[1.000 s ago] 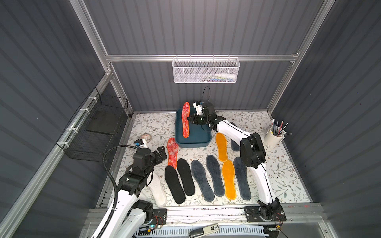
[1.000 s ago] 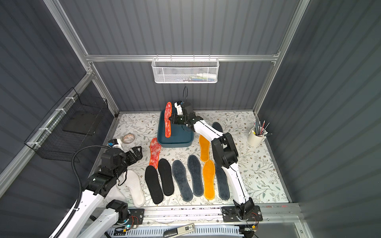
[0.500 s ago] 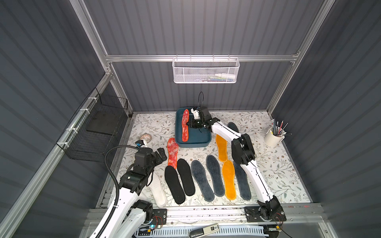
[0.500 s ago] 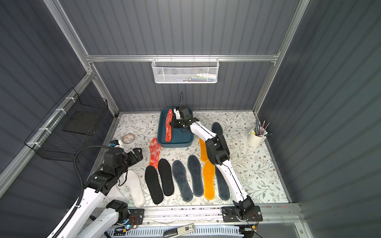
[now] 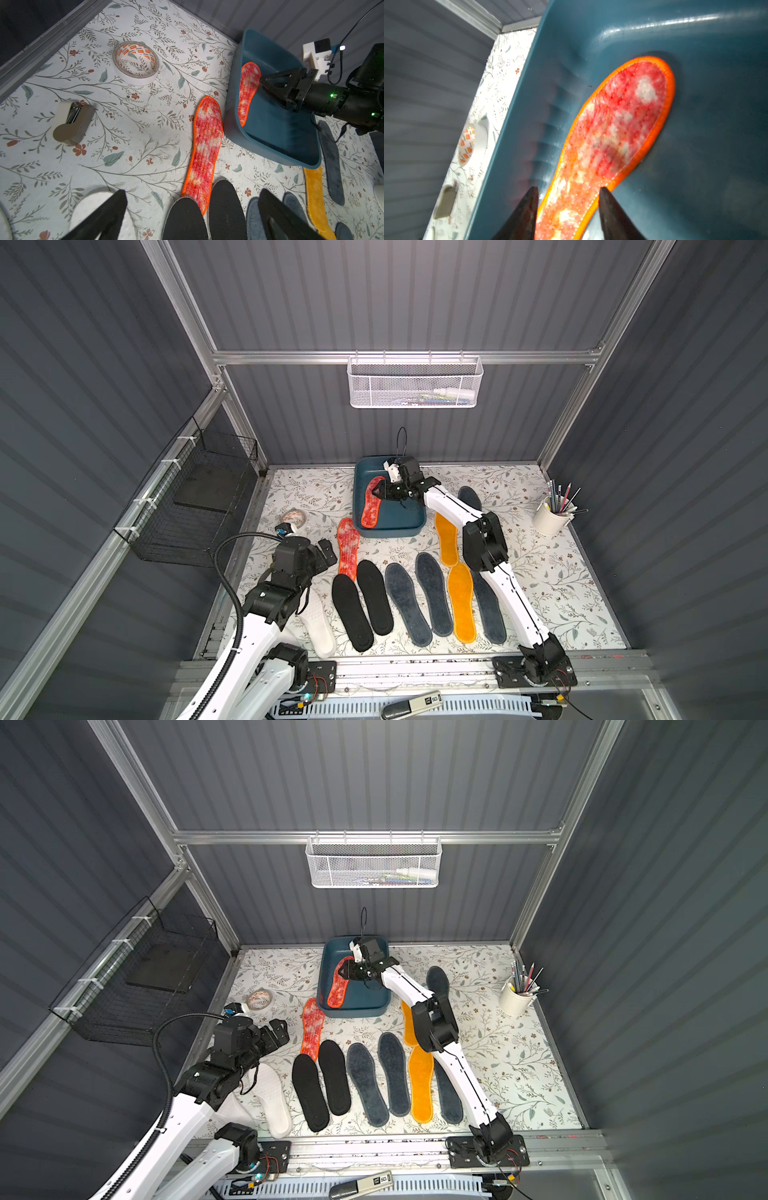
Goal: Put the insoles into the storage box
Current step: Place the insole in the storage box.
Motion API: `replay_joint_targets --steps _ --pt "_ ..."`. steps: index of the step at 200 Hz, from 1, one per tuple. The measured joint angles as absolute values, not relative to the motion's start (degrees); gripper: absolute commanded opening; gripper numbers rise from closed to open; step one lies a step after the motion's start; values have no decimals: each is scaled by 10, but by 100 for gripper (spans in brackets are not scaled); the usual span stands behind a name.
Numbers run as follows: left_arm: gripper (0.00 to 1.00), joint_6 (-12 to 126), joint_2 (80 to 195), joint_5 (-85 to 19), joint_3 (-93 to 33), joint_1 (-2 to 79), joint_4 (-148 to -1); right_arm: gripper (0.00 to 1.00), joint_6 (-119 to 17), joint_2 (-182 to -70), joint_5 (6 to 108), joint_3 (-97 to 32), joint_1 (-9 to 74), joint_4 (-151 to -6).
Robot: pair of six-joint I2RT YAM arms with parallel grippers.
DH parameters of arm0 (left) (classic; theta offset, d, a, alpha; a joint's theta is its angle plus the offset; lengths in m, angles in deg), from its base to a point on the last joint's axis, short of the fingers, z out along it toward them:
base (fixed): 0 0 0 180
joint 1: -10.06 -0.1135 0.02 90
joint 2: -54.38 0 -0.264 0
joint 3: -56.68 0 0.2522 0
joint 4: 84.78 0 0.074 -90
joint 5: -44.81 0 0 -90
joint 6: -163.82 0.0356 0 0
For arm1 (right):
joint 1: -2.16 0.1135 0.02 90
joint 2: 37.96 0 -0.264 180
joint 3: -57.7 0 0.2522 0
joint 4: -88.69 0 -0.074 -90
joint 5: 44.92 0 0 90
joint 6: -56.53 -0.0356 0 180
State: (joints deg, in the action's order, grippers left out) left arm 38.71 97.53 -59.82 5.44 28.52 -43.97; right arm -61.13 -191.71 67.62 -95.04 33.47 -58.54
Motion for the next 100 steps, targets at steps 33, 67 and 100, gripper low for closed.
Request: replay_joint_targets --steps 33,67,100 --pt "99 387 989 -603 54 285 -441 92 -592 -1856 648 -893 335 -579" --pt "99 387 1020 -603 53 285 -450 99 -565 -1699 612 -752 335 -624" --pt "100 387 1068 -602 42 285 -469 99 -547 -1480 581 -552 335 -734"
